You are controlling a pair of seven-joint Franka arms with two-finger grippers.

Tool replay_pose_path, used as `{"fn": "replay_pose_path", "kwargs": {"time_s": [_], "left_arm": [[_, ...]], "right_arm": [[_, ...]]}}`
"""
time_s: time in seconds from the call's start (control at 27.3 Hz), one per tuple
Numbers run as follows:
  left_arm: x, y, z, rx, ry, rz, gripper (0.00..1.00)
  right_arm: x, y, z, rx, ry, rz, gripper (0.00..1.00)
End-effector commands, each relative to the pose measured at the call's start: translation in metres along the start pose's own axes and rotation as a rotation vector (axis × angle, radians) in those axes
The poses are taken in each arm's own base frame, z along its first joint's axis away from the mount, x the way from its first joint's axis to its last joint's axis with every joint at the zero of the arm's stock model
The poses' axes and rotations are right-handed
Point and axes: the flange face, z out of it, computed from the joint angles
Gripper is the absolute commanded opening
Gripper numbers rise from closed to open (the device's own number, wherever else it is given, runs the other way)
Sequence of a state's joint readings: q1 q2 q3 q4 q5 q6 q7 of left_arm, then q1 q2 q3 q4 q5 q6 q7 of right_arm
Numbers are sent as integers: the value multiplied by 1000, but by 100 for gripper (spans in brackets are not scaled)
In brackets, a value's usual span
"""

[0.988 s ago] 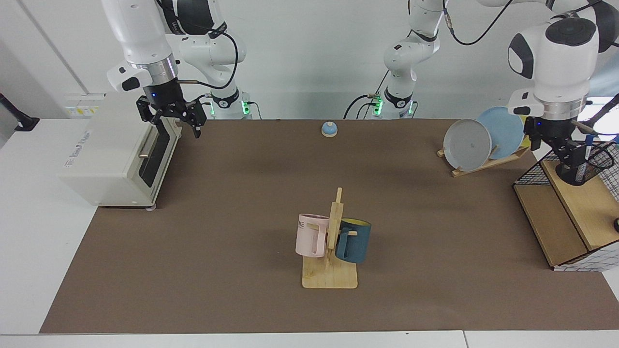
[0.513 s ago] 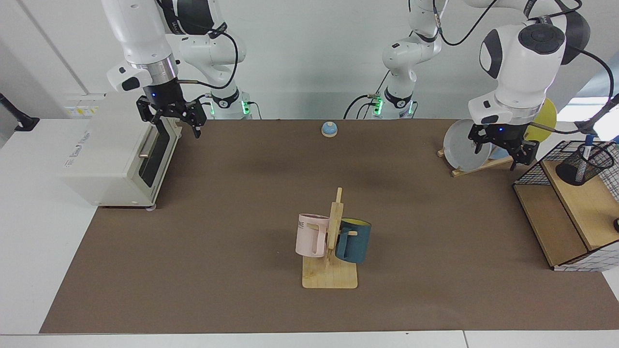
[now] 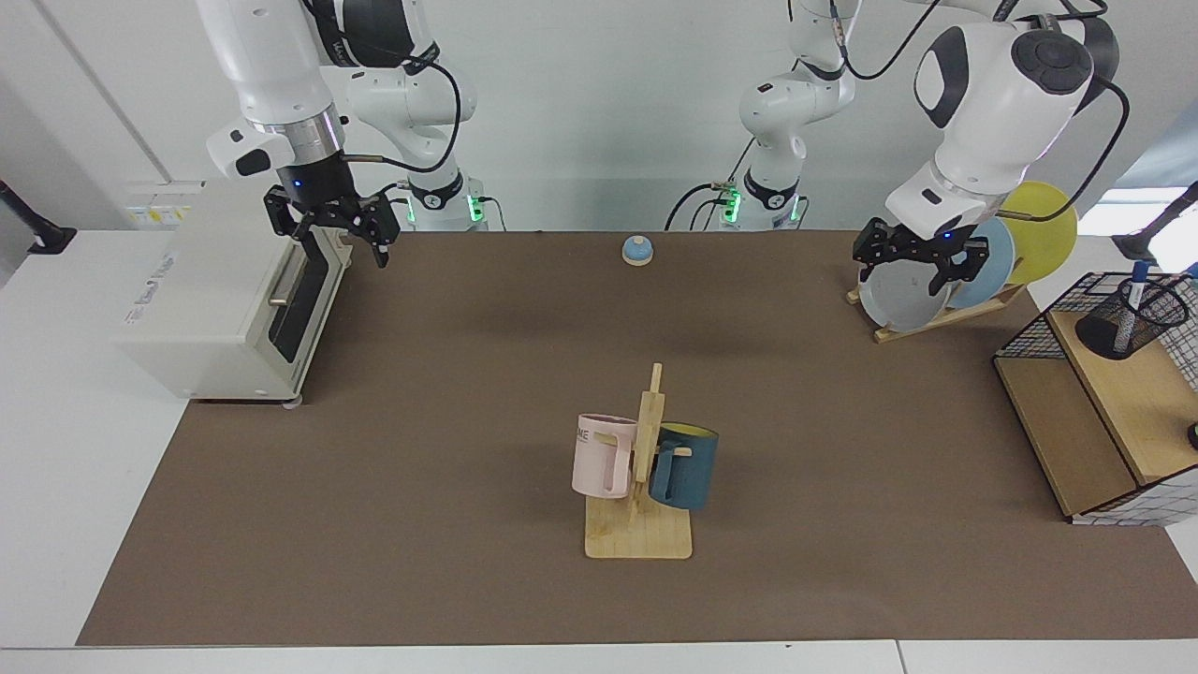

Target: Put markers into pen holder

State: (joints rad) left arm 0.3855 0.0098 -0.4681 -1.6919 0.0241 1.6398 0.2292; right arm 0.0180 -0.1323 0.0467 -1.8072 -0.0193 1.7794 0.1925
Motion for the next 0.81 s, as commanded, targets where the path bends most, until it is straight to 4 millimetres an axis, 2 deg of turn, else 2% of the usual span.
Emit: {"fn": "replay_pose_path", "kwargs": {"time_s": [0.0, 0.26, 0.33, 0.51, 0.77], "left_arm": [[-23, 16, -10, 9, 10, -37, 100], [-33, 35, -11, 16, 12, -19, 100], [-36, 34, -14, 15, 18, -22, 100], [-35, 7, -19, 4, 64, -48, 100], [-35, -15, -36, 9, 105, -71, 100]], "right_arm": [[2, 5, -1, -10, -8, -11, 100], [3, 11, -1, -13, -6, -5, 100], [3, 13, -1, -13, -8, -2, 100], [3, 15, -1, -14, -8, -1, 100], [4, 21, 0, -15, -10, 8, 100]]}}
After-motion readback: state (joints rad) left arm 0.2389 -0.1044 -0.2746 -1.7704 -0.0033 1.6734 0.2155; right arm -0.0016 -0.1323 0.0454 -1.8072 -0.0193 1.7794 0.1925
